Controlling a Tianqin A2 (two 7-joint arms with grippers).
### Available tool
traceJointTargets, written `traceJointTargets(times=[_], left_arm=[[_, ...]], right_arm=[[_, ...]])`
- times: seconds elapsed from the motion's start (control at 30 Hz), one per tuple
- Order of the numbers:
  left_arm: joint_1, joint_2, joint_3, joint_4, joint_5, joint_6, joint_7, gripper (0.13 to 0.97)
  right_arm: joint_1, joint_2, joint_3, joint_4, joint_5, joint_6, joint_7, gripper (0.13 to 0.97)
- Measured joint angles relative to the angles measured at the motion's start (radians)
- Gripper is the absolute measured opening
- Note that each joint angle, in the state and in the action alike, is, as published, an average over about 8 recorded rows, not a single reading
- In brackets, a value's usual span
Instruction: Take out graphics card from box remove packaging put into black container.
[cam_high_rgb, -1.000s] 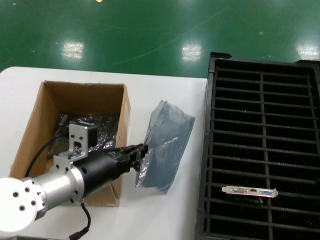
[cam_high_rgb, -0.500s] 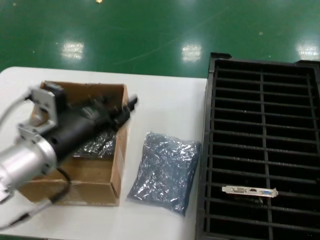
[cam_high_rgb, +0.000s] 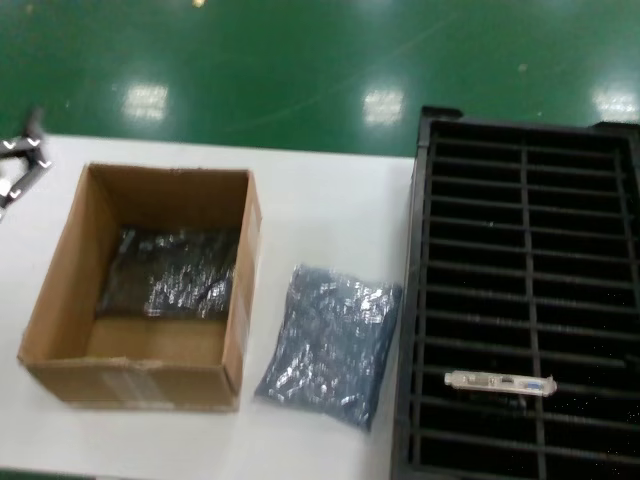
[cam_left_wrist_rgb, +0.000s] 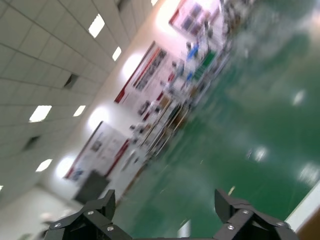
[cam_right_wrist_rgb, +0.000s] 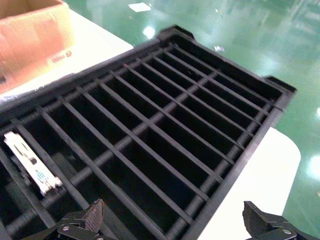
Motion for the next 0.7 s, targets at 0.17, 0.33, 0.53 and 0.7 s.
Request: traceJointTargets(times=[0.17,0.33,0.53,0.7], left_arm=[[0.007,0.001,0.016,0.009,-0.055,-0.004,-0.004,0.674],[0.021,0.005,0.035,0.026,-0.121,-0.023,0.013,0.776],[0.040,0.011,0.059,0.050,-0.209,-0.051,0.040,0.862],[0.056,0.016,0.080,0.070,-0.283,-0.075,0.063,0.923]], right_arm=[[-0.015,-0.028,0.002,0.001,0.023,0.037,-0.036,0.966],[-0.036,-0.066,0.005,0.002,0.054,0.089,-0.087,0.966],[-0.064,-0.117,0.010,0.003,0.095,0.157,-0.154,0.966],[-0.088,-0.161,0.013,0.004,0.131,0.215,-0.210,0.966]])
